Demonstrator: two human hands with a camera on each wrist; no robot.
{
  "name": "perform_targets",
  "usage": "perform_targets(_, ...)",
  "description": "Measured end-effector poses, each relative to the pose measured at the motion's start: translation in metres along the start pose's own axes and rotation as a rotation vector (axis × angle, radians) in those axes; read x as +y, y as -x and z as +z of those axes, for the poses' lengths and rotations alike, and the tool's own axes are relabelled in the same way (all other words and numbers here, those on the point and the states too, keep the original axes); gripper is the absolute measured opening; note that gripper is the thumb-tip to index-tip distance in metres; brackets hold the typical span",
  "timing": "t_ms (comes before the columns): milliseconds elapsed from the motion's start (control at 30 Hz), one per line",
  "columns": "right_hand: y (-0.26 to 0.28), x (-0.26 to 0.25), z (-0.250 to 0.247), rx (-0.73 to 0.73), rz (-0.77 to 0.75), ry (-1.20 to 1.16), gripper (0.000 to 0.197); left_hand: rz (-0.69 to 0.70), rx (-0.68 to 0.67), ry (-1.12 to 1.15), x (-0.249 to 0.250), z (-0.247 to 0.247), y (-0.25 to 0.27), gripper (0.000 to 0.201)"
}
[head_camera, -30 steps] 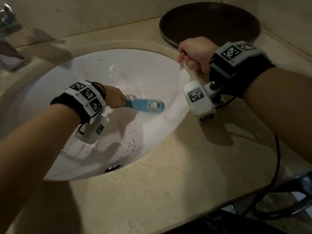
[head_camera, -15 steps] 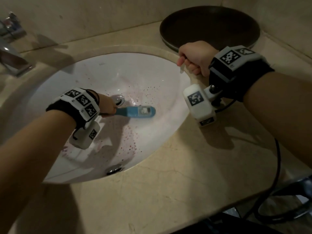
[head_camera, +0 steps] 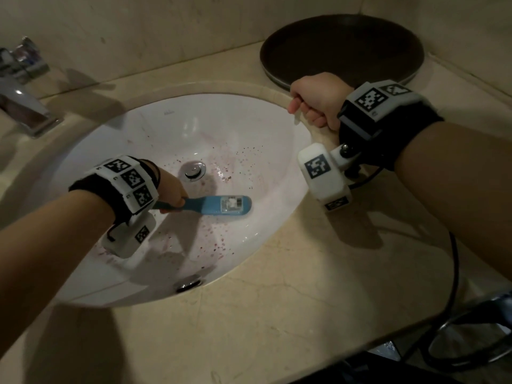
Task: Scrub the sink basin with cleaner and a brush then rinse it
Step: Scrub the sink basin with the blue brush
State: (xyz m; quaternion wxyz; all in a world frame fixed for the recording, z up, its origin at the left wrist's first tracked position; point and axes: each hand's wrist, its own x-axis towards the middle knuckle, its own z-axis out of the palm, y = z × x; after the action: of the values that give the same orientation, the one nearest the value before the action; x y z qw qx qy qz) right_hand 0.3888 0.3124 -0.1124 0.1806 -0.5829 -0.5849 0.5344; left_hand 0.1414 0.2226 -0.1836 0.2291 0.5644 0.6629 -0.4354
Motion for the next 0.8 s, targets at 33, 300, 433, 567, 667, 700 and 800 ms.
perform_targets(33, 0.000, 0.000, 0.000, 0.016, 0.000, 0.005, 0.036, 0.032, -0.023, -0.025, 0.001, 0.001, 0.000, 0.036)
perform_targets(300, 0.006, -0.005, 0.004, 0.052, 0.007, 0.058, 0.033, 0.006, 0.281, 0.031, 0.008, -0.018, 0.004, 0.012)
perform_targets(433, 0.008, -0.008, 0.009, 0.086, 0.069, 0.059, 0.035, -0.051, 0.369, -0.102, 0.018, -0.029, -0.019, 0.027)
perform_targets(567, 0.009, -0.009, 0.011, 0.109, 0.057, 0.088, 0.035, -0.064, 0.385, -0.088, 0.009, -0.028, -0.034, 0.025)
perform_targets(667, 0.011, -0.009, 0.011, 0.107, 0.060, 0.104, 0.034, 0.018, 0.335, 0.050, 0.020, -0.020, -0.020, 0.029)
perform_targets(700, 0.011, -0.009, 0.011, 0.109, 0.057, 0.103, 0.034, 0.039, 0.309, 0.061, 0.025, -0.017, -0.012, 0.034)
perform_targets(800, 0.012, -0.008, 0.012, 0.123, 0.047, 0.095, 0.034, 0.077, 0.224, 0.085, 0.036, -0.006, 0.008, 0.038)
